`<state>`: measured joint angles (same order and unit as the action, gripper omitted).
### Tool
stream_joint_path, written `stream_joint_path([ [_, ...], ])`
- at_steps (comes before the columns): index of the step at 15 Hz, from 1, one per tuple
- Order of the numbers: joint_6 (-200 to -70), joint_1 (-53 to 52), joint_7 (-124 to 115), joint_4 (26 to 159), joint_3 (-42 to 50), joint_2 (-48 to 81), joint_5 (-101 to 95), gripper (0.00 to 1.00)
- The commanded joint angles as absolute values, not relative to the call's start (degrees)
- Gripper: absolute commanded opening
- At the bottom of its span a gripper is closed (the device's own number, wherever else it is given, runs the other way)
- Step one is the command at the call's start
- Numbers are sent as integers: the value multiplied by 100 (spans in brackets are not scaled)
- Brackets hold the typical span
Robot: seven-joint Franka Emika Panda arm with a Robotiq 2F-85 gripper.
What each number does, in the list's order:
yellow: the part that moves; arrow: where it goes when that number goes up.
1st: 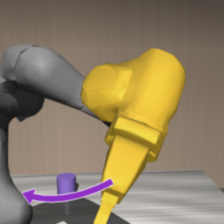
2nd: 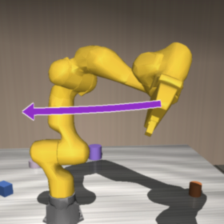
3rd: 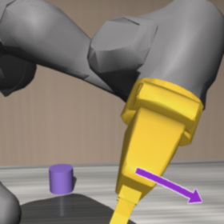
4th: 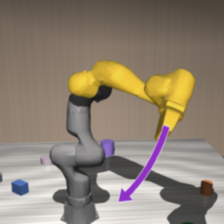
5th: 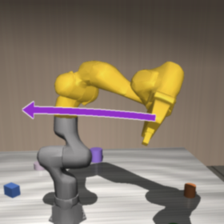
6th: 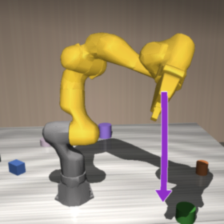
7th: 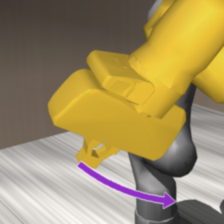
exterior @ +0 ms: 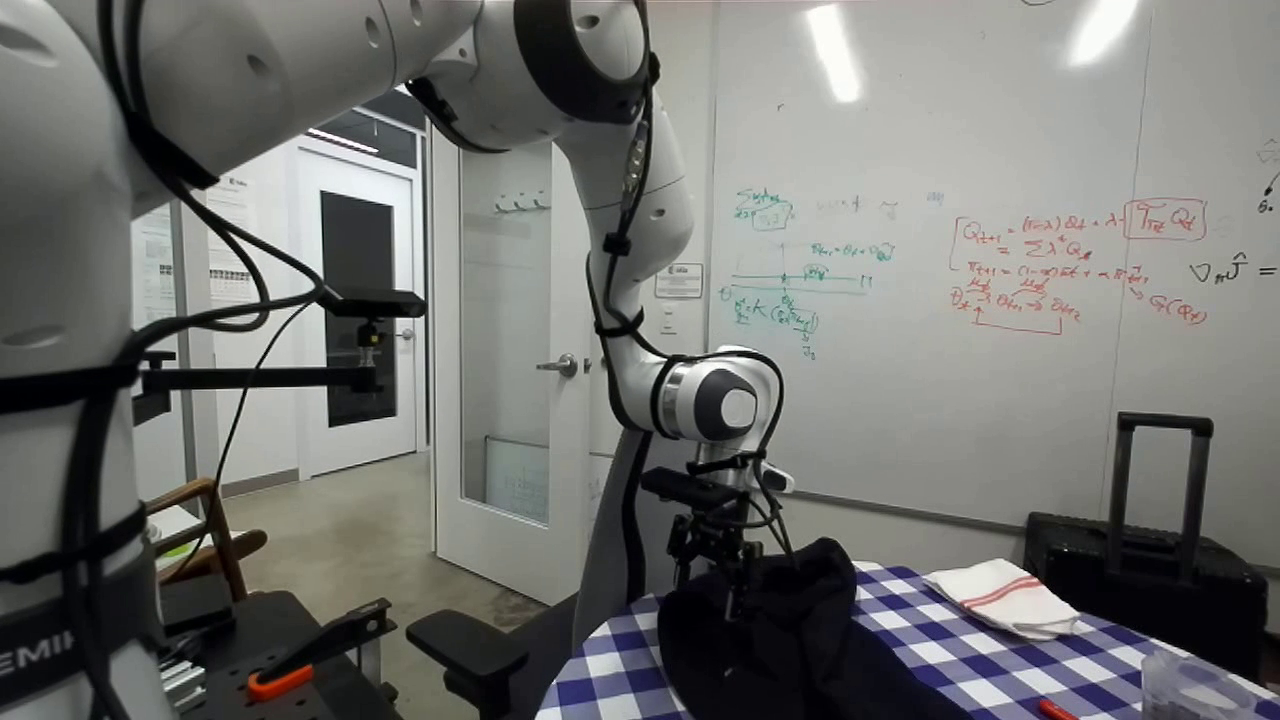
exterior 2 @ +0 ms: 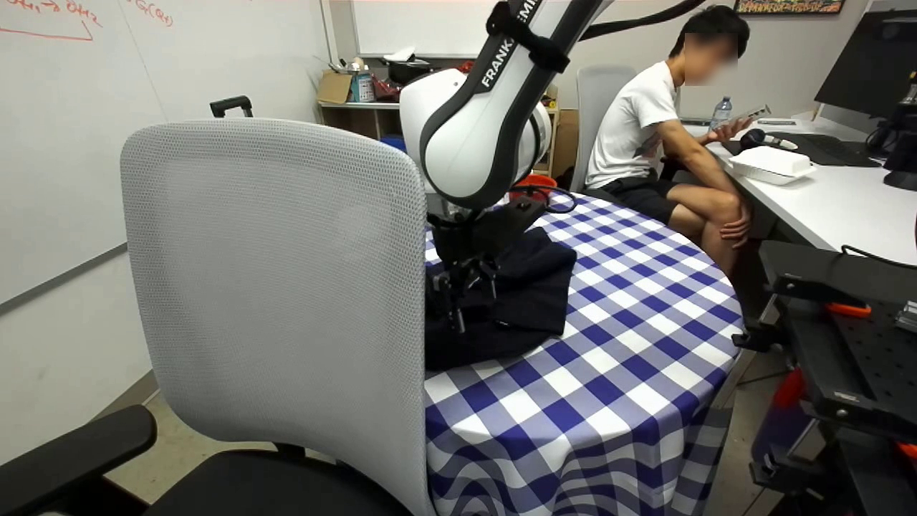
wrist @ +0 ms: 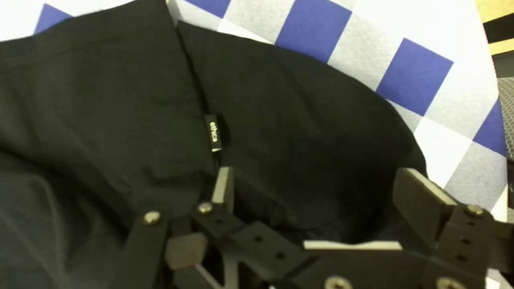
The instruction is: Put the black towel on the backrest of the chair
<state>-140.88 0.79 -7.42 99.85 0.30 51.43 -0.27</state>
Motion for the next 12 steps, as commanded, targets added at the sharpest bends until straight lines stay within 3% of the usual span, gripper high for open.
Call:
stream_joint_path([
  [1,-14359,339,-348,9937,-305,5305,397,100],
  [12,-15459,513,-36,9667,-611,5922,660,99],
])
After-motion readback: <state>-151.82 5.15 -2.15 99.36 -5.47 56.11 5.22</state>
